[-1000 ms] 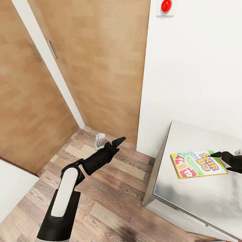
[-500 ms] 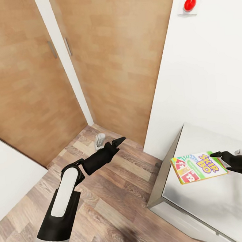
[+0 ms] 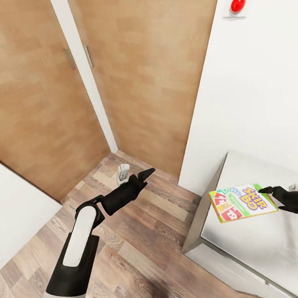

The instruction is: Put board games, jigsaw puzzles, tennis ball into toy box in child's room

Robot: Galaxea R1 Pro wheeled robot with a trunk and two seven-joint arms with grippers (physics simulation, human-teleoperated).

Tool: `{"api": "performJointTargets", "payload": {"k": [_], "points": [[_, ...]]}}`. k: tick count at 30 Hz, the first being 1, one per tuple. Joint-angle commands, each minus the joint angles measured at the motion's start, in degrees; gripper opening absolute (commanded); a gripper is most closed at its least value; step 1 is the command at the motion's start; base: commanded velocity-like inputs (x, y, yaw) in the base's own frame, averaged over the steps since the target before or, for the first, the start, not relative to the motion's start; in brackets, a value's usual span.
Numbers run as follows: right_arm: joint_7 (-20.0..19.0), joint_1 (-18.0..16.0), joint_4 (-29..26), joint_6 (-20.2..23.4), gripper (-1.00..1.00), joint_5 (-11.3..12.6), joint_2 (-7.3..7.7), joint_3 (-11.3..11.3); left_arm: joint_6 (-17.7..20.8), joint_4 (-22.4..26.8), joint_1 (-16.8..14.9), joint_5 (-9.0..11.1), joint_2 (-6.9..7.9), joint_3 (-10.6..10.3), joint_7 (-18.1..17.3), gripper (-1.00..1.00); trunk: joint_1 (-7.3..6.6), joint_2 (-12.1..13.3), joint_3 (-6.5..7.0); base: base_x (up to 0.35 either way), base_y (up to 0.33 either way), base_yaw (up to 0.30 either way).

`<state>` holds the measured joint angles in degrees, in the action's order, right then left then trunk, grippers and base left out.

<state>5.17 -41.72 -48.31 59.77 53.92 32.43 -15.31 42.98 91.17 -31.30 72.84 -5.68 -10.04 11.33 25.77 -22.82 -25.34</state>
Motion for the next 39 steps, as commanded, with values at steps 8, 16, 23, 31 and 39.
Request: {"api": "performJointTargets", "payload": {"k": [8, 16, 23, 31, 39], "points": [[0.5, 0.0, 0.0, 0.2, 1.00, 0.6, 0.00, -0.1, 0.2, 0.1, -0.1, 0.6, -0.04, 0.0, 0.5, 1.00, 0.01, -0.1, -0.09, -0.169, 0.000, 0.004], [0.5, 0.0, 0.1, 0.2, 1.00, 0.6, 0.00, -0.1, 0.2, 0.1, 0.0, 0.6, -0.04, 0.0, 0.5, 1.00, 0.01, -0.1, -0.09, -0.044, 0.000, 0.001], [0.5, 0.0, 0.1, 0.2, 1.00, 0.5, 0.00, -0.1, 0.2, 0.1, 0.0, 0.6, -0.04, 0.0, 0.5, 1.00, 0.01, -0.1, -0.09, -0.012, 0.000, 0.008], [0.5, 0.0, 0.1, 0.2, 1.00, 0.5, 0.00, -0.1, 0.1, 0.1, 0.0, 0.6, -0.02, 0.0, 0.5, 1.00, 0.01, -0.1, -0.09, -0.004, 0.000, 0.040], [0.5, -0.1, 0.2, 0.2, 1.00, 0.5, -0.05, -0.1, 0.1, 0.1, 0.0, 0.6, -0.01, 0.0, 0.5, 1.00, 0.01, -0.1, -0.09, -0.001, 0.000, 0.014]]}}
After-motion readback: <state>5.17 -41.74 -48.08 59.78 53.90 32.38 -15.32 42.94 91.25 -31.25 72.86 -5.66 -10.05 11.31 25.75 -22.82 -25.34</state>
